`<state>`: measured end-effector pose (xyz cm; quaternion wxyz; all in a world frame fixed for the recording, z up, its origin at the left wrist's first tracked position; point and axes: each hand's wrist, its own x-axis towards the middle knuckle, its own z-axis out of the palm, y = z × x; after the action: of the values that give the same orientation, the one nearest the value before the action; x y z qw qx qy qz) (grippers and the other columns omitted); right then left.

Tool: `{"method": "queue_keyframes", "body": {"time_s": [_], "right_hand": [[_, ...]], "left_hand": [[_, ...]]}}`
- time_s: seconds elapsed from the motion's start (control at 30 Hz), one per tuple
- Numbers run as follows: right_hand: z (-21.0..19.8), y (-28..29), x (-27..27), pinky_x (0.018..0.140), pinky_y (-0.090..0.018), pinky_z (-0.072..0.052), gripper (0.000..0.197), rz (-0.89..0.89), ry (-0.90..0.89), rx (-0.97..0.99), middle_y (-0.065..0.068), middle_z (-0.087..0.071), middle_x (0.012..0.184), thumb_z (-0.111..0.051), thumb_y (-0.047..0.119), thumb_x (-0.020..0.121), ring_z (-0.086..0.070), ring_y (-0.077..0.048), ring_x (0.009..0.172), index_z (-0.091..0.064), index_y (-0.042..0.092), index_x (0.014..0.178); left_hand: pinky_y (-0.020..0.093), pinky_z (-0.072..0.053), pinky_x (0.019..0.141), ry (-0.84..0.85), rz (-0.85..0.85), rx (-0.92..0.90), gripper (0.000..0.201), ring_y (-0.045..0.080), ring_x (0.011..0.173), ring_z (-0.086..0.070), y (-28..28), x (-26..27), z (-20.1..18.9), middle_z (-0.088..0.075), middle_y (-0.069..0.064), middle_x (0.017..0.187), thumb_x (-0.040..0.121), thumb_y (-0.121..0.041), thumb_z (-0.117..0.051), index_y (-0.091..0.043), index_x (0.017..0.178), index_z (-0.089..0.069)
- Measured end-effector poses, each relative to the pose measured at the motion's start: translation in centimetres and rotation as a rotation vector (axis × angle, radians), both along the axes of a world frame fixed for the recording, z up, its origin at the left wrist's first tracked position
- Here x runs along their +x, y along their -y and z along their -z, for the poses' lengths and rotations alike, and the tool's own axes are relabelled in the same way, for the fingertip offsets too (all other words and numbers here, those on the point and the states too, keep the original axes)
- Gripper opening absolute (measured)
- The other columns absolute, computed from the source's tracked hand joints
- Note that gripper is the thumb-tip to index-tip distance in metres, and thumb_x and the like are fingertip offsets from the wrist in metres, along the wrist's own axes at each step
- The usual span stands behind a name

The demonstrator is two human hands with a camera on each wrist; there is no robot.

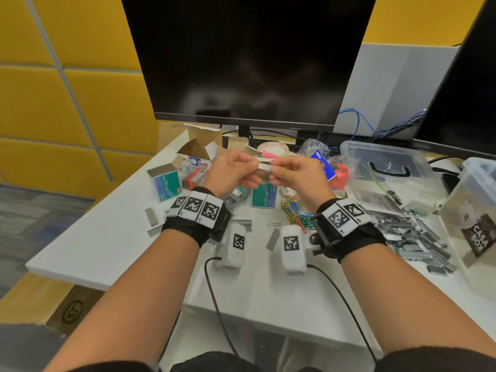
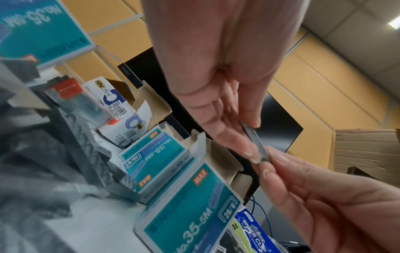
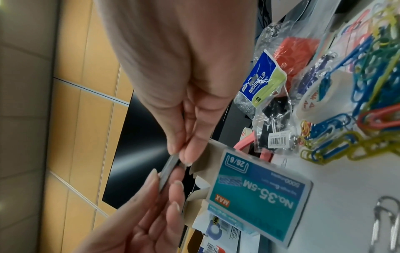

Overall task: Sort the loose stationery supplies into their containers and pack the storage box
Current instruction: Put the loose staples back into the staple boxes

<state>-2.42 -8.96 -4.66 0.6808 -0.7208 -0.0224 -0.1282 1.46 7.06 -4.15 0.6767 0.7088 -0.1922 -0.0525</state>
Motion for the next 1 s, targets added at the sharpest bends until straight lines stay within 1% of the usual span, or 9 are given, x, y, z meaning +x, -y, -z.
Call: {"method": "queue_keyframes", "body": {"time_s": [0.1, 0.2, 0.37, 0.47, 0.6, 0.7, 0.8, 0.9, 1.0], "right_hand": [[0.4, 0.5, 0.4, 0.068, -0.02, -0.056, 0.016, 0.067, 0.014, -0.071, -0.007, -0.066, 0.079, -0.063, -0.002, 0.084, -0.064, -0.014, 0.069, -0.066, -0.002, 0.1], [0.5, 0.9, 1.1, 0.071, -0.021, -0.054, 0.013, 0.175, 0.056, -0.275, 0.0, -0.067, 0.082, -0.064, 0.002, 0.084, -0.062, -0.01, 0.073, -0.07, 0.012, 0.092], [0.6, 0.9, 1.5, 0.07, -0.011, -0.048, 0.014, 0.236, 0.123, -0.49, 0.002, -0.066, 0.085, -0.062, 0.006, 0.087, -0.058, 0.001, 0.071, -0.071, 0.013, 0.096], [0.2, 0.7, 1.6, 0.076, -0.014, -0.046, 0.016, 0.249, 0.18, -0.668, -0.003, -0.069, 0.093, -0.06, 0.006, 0.088, -0.058, -0.006, 0.079, -0.072, 0.01, 0.099], [-0.5, 0.6, 1.9, 0.091, -0.029, -0.043, 0.021, 0.236, 0.169, -0.985, -0.008, -0.068, 0.106, -0.054, 0.011, 0.093, -0.056, -0.022, 0.103, -0.072, 0.013, 0.104], [-0.7, 0.0, 2.0, 0.094, -0.034, -0.043, 0.022, 0.19, 0.179, -1.05, -0.009, -0.067, 0.108, -0.052, 0.012, 0.094, -0.055, -0.023, 0.105, -0.071, 0.014, 0.105], [-1.1, -0.3, 2.2, 0.095, -0.033, -0.042, 0.022, 0.149, 0.168, -1.094, -0.008, -0.067, 0.11, -0.053, 0.012, 0.094, -0.055, -0.023, 0.107, -0.07, 0.013, 0.107], [-1.1, 0.1, 2.4, 0.087, -0.031, -0.045, 0.02, 0.151, 0.137, -1.231, -0.007, -0.065, 0.107, -0.053, 0.015, 0.093, -0.054, -0.022, 0.102, -0.069, 0.016, 0.106], [-0.8, 0.7, 2.3, 0.077, -0.027, -0.04, 0.018, 0.176, 0.12, -1.271, -0.008, -0.063, 0.1, -0.053, 0.014, 0.093, -0.053, -0.022, 0.098, -0.069, 0.016, 0.101]], "left_hand": [[0.018, -0.048, 0.051, 0.041, -0.098, 0.104, 0.014, 0.009, 0.057, -0.061, 0.3, 0.5, 0.7, -0.068, 0.004, 0.076, 0.089, -0.012, -0.062, -0.002, 0.1, -0.06], [0.015, -0.041, 0.049, 0.09, -0.193, 0.236, 0.018, 0.009, 0.06, -0.056, 0.4, 1.0, 1.1, -0.065, -0.001, 0.08, 0.092, -0.018, -0.058, -0.009, 0.107, -0.063], [0.013, -0.041, 0.045, 0.08, -0.206, 0.377, 0.03, 0.009, 0.06, -0.052, 0.9, 1.2, 1.3, -0.057, -0.002, 0.082, 0.093, -0.016, -0.056, -0.014, 0.123, -0.06], [0.01, -0.041, 0.04, 0.043, -0.182, 0.429, 0.034, 0.008, 0.063, -0.055, 1.1, 1.1, 1.4, -0.059, 0.003, 0.09, 0.091, -0.015, -0.06, -0.012, 0.124, -0.058], [0.022, -0.053, 0.054, -0.01, -0.156, 0.471, 0.038, 0.018, 0.081, -0.064, 1.0, 1.0, 1.4, -0.062, 0.004, 0.1, 0.089, -0.009, -0.062, -0.012, 0.126, -0.056], [0.026, -0.056, 0.059, 0.015, -0.162, 0.485, 0.042, 0.018, 0.085, -0.063, 1.0, 1.0, 1.4, -0.064, 0.007, 0.107, 0.085, -0.006, -0.066, -0.011, 0.126, -0.057], [0.03, -0.057, 0.066, 0.04, -0.169, 0.491, 0.046, 0.018, 0.092, -0.061, 1.1, 0.8, 1.1, -0.063, 0.007, 0.111, 0.081, -0.013, -0.073, -0.009, 0.124, -0.059], [0.039, -0.057, 0.079, 0.057, -0.207, 0.496, 0.035, 0.02, 0.095, -0.063, 1.1, 0.8, 0.8, -0.067, 0.008, 0.108, 0.085, -0.023, -0.068, -0.008, 0.116, -0.065], [0.037, -0.055, 0.082, 0.126, -0.249, 0.571, 0.023, 0.018, 0.092, -0.06, 1.4, 0.8, 0.5, -0.068, 0.01, 0.106, 0.091, -0.018, -0.06, -0.007, 0.109, -0.07]]}}
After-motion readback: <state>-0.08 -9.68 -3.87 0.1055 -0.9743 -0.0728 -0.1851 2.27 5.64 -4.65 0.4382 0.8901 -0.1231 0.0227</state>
